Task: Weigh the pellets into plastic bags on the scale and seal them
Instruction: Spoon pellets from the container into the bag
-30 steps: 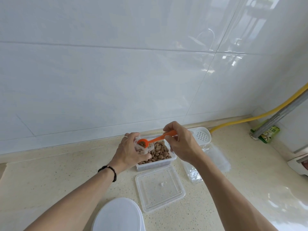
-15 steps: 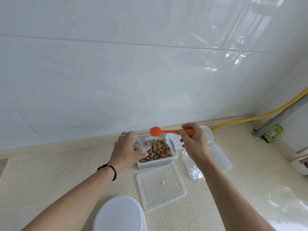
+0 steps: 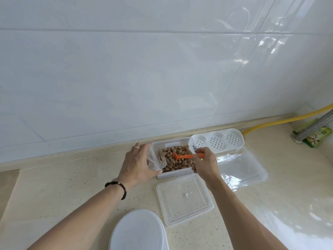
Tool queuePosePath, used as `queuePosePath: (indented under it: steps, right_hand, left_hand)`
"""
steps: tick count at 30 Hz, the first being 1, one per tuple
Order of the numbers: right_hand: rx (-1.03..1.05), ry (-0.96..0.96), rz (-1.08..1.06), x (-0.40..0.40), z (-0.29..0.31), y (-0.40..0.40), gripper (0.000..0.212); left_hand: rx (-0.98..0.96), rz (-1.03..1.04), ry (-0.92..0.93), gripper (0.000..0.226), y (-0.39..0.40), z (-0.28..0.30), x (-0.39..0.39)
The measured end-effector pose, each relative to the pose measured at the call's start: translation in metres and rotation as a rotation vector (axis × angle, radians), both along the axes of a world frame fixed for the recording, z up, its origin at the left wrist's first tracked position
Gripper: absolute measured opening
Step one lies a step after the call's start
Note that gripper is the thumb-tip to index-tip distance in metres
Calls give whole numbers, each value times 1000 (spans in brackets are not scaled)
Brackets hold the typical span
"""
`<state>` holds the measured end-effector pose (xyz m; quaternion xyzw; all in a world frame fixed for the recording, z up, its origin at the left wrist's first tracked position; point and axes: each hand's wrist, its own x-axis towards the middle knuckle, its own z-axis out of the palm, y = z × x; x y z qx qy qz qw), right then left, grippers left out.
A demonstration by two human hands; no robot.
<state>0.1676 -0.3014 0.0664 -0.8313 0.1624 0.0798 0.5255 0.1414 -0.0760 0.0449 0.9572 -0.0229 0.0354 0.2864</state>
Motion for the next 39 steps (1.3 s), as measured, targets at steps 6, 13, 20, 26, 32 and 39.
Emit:
queuePosePath:
  steps: [6, 13, 20, 26, 32, 39]
  right_hand:
    - [200, 73, -227, 1, 1, -13, 27]
    - [339, 40, -278, -1, 16, -28, 22]
    - [368, -91, -204, -4, 51, -32, 22]
    - [23, -287, 194, -19, 82, -12, 11]
    - [-281, -561, 449, -24, 87, -4, 12]
    - [-191, -561, 288, -18, 84, -9, 13]
  left_hand:
    - [48, 0, -4, 97, 1, 4, 2]
    - [77, 32, 11, 92, -8, 10, 4]
    - [102, 45, 3, 89, -22, 18, 10]
    - [-58, 32, -30, 76, -37, 25, 11]
    - [-256, 70, 51, 89, -38, 18, 9]
    - [-273, 107, 61, 96, -35, 11, 11]
